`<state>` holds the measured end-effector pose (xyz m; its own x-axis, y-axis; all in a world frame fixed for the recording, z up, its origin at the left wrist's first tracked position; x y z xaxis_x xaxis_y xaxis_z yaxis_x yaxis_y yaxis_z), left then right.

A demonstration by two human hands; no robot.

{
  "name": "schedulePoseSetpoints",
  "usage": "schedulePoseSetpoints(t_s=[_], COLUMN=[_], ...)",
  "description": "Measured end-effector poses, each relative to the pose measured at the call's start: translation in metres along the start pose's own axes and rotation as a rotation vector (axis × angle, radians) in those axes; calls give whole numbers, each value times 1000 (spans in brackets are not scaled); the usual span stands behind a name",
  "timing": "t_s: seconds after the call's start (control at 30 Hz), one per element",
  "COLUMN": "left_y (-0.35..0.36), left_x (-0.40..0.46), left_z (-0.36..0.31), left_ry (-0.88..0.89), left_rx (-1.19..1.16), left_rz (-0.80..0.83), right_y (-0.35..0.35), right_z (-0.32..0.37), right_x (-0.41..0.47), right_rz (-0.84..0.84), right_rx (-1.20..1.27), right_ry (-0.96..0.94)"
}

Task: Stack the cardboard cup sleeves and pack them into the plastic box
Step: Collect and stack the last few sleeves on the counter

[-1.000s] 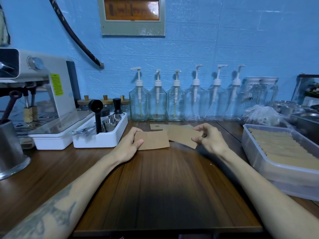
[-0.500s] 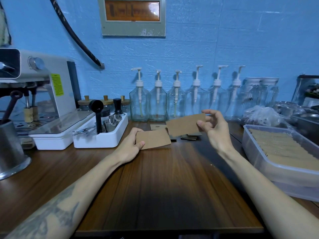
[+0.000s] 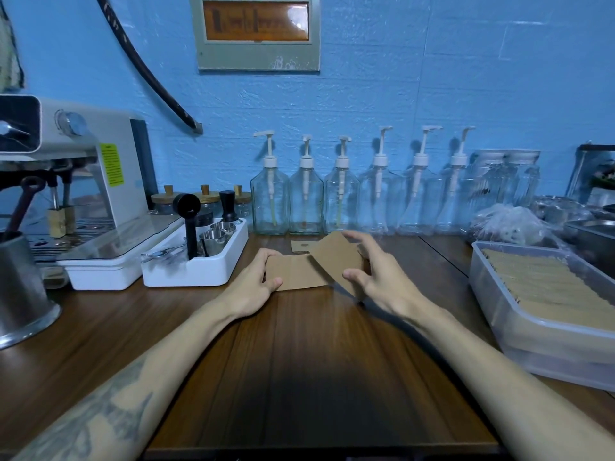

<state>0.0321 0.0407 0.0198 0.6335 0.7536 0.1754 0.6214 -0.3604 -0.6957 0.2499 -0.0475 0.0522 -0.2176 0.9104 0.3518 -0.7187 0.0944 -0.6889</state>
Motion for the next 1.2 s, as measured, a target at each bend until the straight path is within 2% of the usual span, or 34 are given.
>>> schedulePoseSetpoints(t_s=[0.17, 0.3, 0.4, 0.5, 0.63, 0.77, 0.93, 1.2], left_y=[10, 21, 25, 24, 21, 22, 22, 12], left_x=[1, 1, 2, 3, 3, 1, 2, 8], left_z=[-5, -15, -22, -27, -28, -31, -28, -19], left_ry=[20, 25, 60, 96, 101, 117, 99, 43], left_rx=[-40, -179, -207, -98, -83, -114, -82, -50], left_rz=[110, 194, 162, 97, 83, 90, 83, 46], right_y=[3, 13, 18, 15, 4, 16, 16, 16], right_z=[-3, -1, 3, 7, 7, -2, 2, 5], right_x=[1, 6, 8, 6, 3, 6, 6, 31], right_rz=[67, 88, 80, 36, -71, 92, 54, 235], right_rx=[-225, -262, -280, -266, -409, -348, -304, -280], right_ry=[-50, -71, -86, -75, -25, -13, -41, 16])
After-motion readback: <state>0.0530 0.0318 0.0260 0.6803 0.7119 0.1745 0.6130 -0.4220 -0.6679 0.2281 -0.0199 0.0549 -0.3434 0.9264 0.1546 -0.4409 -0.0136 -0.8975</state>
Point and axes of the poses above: each hand's wrist, its own x-axis towards the middle knuckle, its own y-axis out of the palm, z = x × y, the point moved 7 cm from there along x, towards the middle knuckle, and after that the axes turned 13 degrees about z, right-handed, at the moved point
